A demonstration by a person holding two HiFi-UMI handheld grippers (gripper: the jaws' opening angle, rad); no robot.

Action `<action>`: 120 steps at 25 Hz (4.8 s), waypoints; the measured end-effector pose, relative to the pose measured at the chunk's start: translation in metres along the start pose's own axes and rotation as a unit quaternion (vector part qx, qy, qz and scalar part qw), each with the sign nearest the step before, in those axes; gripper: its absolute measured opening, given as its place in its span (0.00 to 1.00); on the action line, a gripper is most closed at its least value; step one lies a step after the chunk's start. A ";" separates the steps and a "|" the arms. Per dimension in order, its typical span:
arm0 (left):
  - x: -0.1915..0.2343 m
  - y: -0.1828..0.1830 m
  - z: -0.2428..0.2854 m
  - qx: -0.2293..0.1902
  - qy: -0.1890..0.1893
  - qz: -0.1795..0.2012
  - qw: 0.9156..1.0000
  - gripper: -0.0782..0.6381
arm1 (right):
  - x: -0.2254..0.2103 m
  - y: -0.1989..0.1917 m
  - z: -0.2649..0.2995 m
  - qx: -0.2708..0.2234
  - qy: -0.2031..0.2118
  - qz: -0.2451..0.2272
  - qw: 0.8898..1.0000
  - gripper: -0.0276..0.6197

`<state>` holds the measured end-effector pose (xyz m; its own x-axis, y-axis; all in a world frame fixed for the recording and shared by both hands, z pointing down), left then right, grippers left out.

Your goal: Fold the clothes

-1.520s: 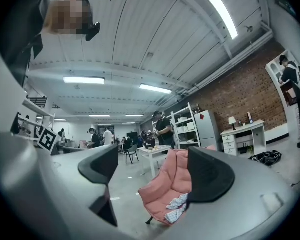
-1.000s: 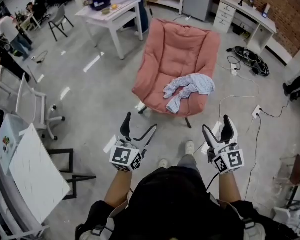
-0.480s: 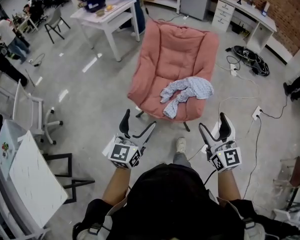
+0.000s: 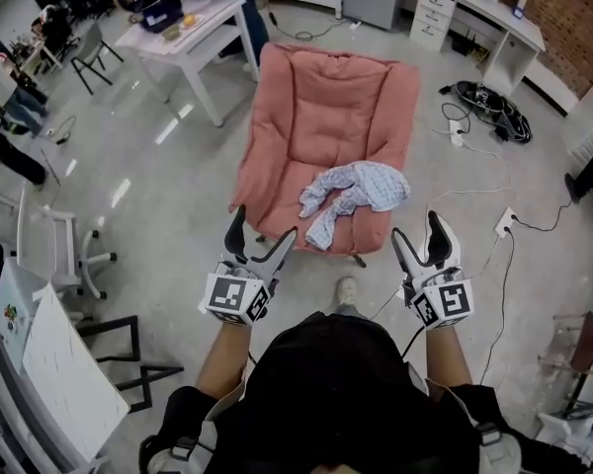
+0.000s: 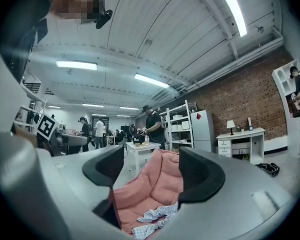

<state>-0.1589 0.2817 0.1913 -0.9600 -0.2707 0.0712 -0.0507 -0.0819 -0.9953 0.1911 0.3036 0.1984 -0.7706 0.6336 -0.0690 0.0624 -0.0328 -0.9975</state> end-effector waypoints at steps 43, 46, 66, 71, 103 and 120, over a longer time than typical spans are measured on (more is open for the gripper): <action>-0.048 -0.227 0.242 0.219 -0.038 0.018 0.975 0.72 | -0.180 -0.246 0.122 0.256 0.069 0.069 0.962 0.42; -0.047 -0.241 0.243 0.226 -0.044 0.019 0.973 0.72 | -0.173 -0.269 0.123 0.281 0.069 0.075 0.954 0.38; -0.011 -0.286 0.228 0.263 -0.083 0.027 0.961 0.70 | -0.141 -0.380 0.141 0.414 -0.045 0.087 0.905 0.32; -0.010 -0.291 0.230 0.266 -0.091 0.020 0.959 0.70 | -0.148 -0.390 0.153 0.445 -0.087 0.098 0.886 0.36; -0.048 -0.252 0.324 0.251 -0.272 0.062 0.927 0.65 | -0.254 -0.252 0.143 0.403 -0.214 0.082 0.886 0.12; -0.223 -0.320 0.313 0.325 -0.215 0.043 0.920 0.56 | -0.369 -0.231 0.141 0.383 -0.009 0.108 0.917 0.12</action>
<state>0.1580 0.0679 0.5140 -0.7474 -0.6465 0.1527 0.3302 -0.5610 -0.7591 0.3717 -0.0317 0.4522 -0.8034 0.5355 -0.2605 -0.2436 -0.6947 -0.6768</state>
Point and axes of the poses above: the fingertips, and each gripper's own axes: z forward along the fingers, x to its left, y out of its top, the point moved 9 cm from there along -z, backward along the fingers, and after that the axes turned 13 degrees about y, right-handed, at the moved point
